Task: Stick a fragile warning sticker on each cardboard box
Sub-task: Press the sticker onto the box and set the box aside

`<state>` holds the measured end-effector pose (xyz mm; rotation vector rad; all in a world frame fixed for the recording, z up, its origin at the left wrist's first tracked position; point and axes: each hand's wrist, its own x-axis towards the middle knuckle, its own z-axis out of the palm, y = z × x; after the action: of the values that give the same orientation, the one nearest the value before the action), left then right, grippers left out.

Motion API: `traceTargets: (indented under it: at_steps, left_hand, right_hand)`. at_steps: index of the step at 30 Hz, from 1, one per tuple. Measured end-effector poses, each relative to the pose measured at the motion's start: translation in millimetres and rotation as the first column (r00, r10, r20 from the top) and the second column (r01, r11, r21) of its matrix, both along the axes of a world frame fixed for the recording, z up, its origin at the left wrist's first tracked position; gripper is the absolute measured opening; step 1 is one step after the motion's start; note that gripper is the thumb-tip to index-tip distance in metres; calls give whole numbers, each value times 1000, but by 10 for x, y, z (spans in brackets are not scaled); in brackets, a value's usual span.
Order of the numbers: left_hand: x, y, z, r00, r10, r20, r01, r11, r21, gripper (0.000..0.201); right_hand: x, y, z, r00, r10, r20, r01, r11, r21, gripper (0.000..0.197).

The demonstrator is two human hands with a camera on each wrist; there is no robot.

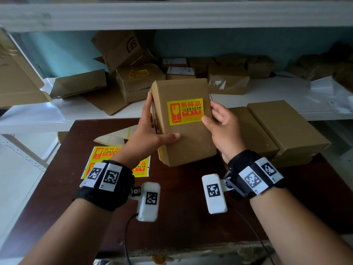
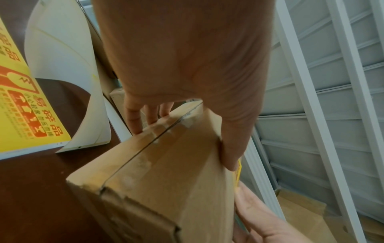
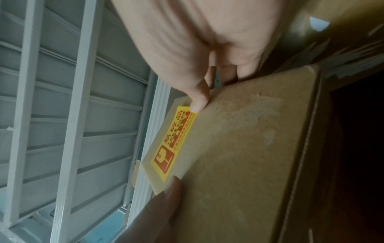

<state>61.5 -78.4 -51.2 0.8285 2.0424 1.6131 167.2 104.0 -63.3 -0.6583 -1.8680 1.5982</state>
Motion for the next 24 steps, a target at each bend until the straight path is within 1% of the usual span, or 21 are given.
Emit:
traceTargets:
  at_steps: [2,4,5,6,8,9,10,12,15,17,20,22,24]
  left_hand:
    - [-17,-8,-1,1000,3,-7,-3,1000,12,126]
    - [-6,-9,8,999,11,-30,-10,1000,17,126]
    - [15,0,11,998,12,-58,-12,1000,4,128]
    - [44,16,12,996,10,-90,-11,1000,-11,129]
    - [116,62,-3,990,12,-141,-17,999,-30,132]
    - [154,87,-19,987,14,-161,-19,999,-29,133]
    - [186,109,-36,984,13,-179,-17,1000,-19,134]
    - [237,141,-67,977,9,-215,-9,1000,2,135]
    - [285,173,-102,949,16,-314,-24,999,-21,136]
    - [315,193,-100,935,22,-355,-34,999,-27,136]
    - [329,191,-89,940,20,-341,-30,999,-22,137]
    - [336,177,-73,946,12,-324,-21,1000,-23,135]
    - [335,163,-50,951,6,-309,-13,1000,-21,133]
  right_hand:
    - [-1,-28,48,999,-17,27,16,1000,26,46]
    - [9,-84,107,1000,-22,21,21,999,47,42]
    - [23,-121,142,1000,-7,21,6,999,38,48]
    - [41,-166,179,999,13,36,-14,1000,24,64]
    - [51,-226,201,996,34,77,-35,999,21,102]
    - [44,-250,197,996,29,82,-31,999,25,116]
    - [31,-265,190,997,13,78,-15,999,33,127]
    - [1,-262,166,997,-34,76,30,998,47,138]
    - [3,-259,165,995,-58,84,54,997,51,142]
    - [29,-262,185,995,-68,71,64,996,54,139]
    - [56,-235,189,995,-93,26,93,996,11,126]
    - [71,-208,195,991,-135,-2,135,991,-2,117]
    - [76,-180,190,983,-183,-31,182,983,-24,112]
